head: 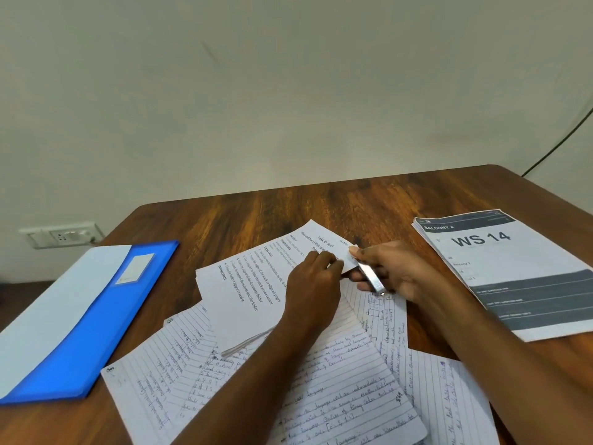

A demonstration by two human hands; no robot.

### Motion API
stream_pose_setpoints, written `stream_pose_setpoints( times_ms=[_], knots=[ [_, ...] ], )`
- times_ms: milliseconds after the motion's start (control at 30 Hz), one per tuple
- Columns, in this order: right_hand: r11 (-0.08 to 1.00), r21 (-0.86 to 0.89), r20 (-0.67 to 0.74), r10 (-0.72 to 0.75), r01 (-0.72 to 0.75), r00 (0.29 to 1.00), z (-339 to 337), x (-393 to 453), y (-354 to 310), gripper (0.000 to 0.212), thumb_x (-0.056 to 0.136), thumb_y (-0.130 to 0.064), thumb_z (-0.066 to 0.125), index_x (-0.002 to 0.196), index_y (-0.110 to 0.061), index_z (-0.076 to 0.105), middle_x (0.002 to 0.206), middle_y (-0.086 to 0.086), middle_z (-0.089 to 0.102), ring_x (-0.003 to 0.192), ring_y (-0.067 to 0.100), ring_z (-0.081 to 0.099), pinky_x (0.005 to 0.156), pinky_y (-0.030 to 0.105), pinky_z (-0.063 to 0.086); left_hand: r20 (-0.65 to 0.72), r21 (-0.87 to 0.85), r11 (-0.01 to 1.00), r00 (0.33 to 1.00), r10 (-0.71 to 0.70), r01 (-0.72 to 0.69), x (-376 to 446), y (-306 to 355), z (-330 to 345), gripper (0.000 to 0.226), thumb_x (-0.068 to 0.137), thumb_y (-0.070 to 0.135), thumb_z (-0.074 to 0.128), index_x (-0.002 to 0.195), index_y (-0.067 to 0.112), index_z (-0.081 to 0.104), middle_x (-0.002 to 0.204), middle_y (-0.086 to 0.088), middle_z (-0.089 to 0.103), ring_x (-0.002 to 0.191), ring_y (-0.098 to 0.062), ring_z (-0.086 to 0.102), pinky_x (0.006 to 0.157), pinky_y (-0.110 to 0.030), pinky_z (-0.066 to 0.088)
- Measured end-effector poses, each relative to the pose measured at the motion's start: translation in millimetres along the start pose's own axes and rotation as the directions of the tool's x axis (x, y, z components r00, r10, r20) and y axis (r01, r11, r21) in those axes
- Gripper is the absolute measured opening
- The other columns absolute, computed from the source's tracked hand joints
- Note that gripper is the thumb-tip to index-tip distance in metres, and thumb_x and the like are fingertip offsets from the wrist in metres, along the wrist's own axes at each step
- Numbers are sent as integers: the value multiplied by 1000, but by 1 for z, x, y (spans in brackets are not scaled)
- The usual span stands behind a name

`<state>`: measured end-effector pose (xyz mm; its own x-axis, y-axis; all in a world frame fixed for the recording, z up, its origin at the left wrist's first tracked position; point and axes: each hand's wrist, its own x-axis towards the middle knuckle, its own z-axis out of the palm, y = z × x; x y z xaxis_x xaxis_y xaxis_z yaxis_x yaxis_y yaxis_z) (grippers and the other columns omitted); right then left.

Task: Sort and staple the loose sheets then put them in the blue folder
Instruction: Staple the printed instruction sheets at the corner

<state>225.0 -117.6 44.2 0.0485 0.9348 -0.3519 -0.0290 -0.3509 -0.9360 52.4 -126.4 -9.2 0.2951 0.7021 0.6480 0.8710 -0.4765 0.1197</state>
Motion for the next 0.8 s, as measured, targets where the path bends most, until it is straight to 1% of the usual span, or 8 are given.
stream_pose_setpoints(
  times_ms=[100,167,233,300,400,467,600,800],
  knots=[
    [903,-419,-166,-176,92,970,-20,1,-5,35,78,-35,91,90,-6,77,86,7,78,81,26,75,76,45,65,1,-12,1000,1000,-24,24,0,1,0,30,81,16,87,110,11,81,108,-6,79,91,-22,73,69,-30,57],
    [692,-719,-222,-317,65,922,-30,1,-8,41,74,-50,90,77,-11,76,73,2,75,65,21,74,73,42,65,4,-23,999,999,-34,34,1,1,0,31,81,16,87,111,10,81,110,-7,79,92,-23,74,71,-30,58],
    [505,-863,-206,-339,-7,918,-33,-2,-10,46,69,-55,91,73,-14,72,66,2,72,56,19,71,68,36,63,7,-24,999,999,-36,36,0,1,1,31,81,15,87,112,9,80,111,-7,79,93,-23,74,72,-30,59],
    [439,-898,-174,-286,-33,942,-34,-5,-11,50,63,-55,95,74,-13,69,66,3,71,58,19,71,65,32,59,3,-27,999,999,-41,41,0,1,1,32,82,14,86,113,10,80,112,-6,78,94,-23,74,73,-30,59],
    [429,-903,-168,-276,-35,946,-30,-7,-10,56,60,-59,95,79,-15,65,71,3,68,63,19,68,61,29,52,-15,-21,999,999,-34,34,0,0,2,32,82,13,86,113,9,80,112,-7,78,94,-24,73,72,-30,57],
    [449,-893,-158,-367,26,917,-26,-6,-10,54,64,-63,91,79,-17,67,71,1,68,66,20,69,65,33,55,-34,-15,1000,999,-22,21,0,0,3,32,81,12,86,112,9,80,111,-7,78,93,-24,73,70,-30,57],
    [704,-641,-65,-446,305,893,-11,-9,-7,44,77,-66,81,84,-23,77,83,-8,74,78,12,71,74,35,59,-100,-4,1000,995,7,-8,-2,-2,6,32,80,13,87,111,8,80,109,-8,78,90,-23,72,68,-31,57],
    [807,-430,-69,-477,405,876,4,13,17,16,85,-36,85,95,-26,77,94,-7,79,81,15,78,74,50,66,-116,-8,993,986,118,-119,-2,1,4,26,87,16,81,111,8,78,107,-9,77,89,-22,71,64,-28,54]
  ],
)
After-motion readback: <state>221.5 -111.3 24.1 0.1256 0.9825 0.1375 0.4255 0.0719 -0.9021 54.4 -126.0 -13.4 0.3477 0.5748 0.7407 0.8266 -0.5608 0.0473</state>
